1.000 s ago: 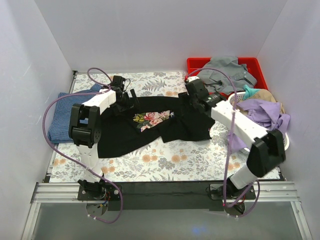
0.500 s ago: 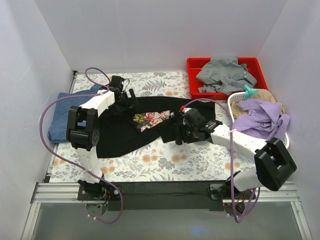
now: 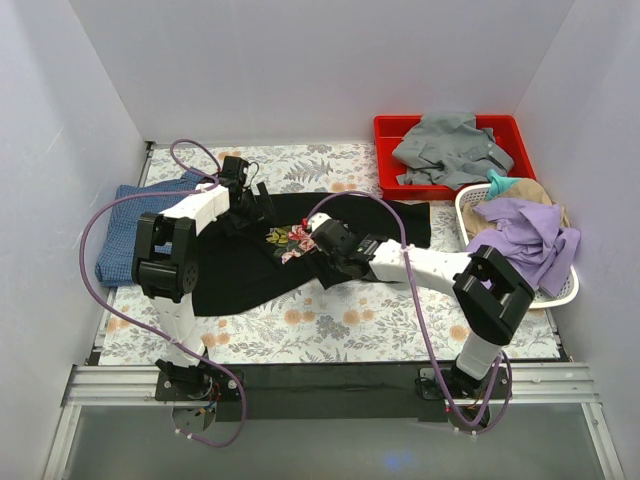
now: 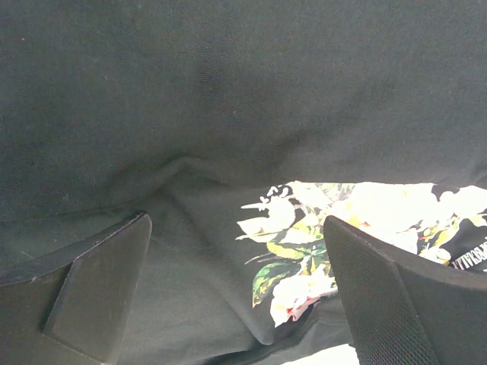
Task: Fold and stack the t-shirts
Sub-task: Fold the tshirt
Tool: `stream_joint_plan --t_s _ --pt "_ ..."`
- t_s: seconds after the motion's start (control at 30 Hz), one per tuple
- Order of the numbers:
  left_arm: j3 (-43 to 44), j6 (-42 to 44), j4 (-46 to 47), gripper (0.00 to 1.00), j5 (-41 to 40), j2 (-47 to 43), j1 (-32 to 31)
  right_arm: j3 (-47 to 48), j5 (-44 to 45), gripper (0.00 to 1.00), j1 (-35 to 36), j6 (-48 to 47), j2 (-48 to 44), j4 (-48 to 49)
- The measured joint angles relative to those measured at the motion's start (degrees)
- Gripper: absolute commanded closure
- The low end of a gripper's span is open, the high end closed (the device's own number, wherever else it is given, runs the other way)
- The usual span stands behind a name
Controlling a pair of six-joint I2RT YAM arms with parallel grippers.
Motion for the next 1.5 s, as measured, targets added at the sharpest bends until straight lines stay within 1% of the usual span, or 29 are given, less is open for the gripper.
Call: stream_joint_plan --t_s 0.23,0.43,0.53,0.63,0.67,0.73,0.83,1.0,1.13,1.33,1.4,1.5 --pt "0.0 -0.35 0.11 0.04 -0.39 -0.02 0.0 5.07 3.48 0.23 3.32 -2.64 3.15 0.0" --pt "0.0 -0.66 0.11 0.04 -0.74 -0.02 0.02 5.77 6.84 0.23 4.2 -2.47 7.96 -0.22" --pt "0.0 -0.74 0.11 0.04 -0.81 -0.02 0.09 6.03 9.07 0.27 4.61 -1.84 9.75 -0.7" --pt "0.0 -0.79 0.07 0.04 -0.83 -0.02 0.33 6.14 12.17 0.47 5.27 -0.87 10.36 -1.25" --pt "0.0 -0.79 0.07 0.04 -0.81 -0.02 0.39 6.36 13.31 0.61 5.53 -0.44 10.62 -1.53" --pt "0.0 -0.79 0.07 0.04 -0.85 -0.02 0.57 6.56 15.61 0.7 5.92 1.22 11.28 -2.4" --pt "0.0 -0.76 0.07 0.04 -0.85 -0.02 0.79 6.82 18.47 0.98 6.47 3.52 12.07 -5.31" --pt "-0.02 -0.76 0.04 0.04 -0.85 -0.02 1.11 6.43 20.72 0.99 7.04 6.21 11.47 -9.38" --pt "-0.02 -0.55 -0.17 0.04 -0.92 -0.02 1.11 5.92 19.93 0.99 8.57 7.69 6.95 -16.26" --pt "-0.02 0.11 -0.79 0.04 -1.25 -0.24 1.11 6.73 14.05 0.99 10.95 11.08 -6.71 -26.62" --pt "-0.02 0.37 -0.85 0.04 -1.27 -0.46 1.11 7.39 11.1 0.99 12.39 12.28 -9.18 -30.38" --pt "-0.02 0.72 -0.96 0.04 -1.27 -0.61 1.14 8.26 6.6 0.99 16.37 14.1 -9.84 -36.3"
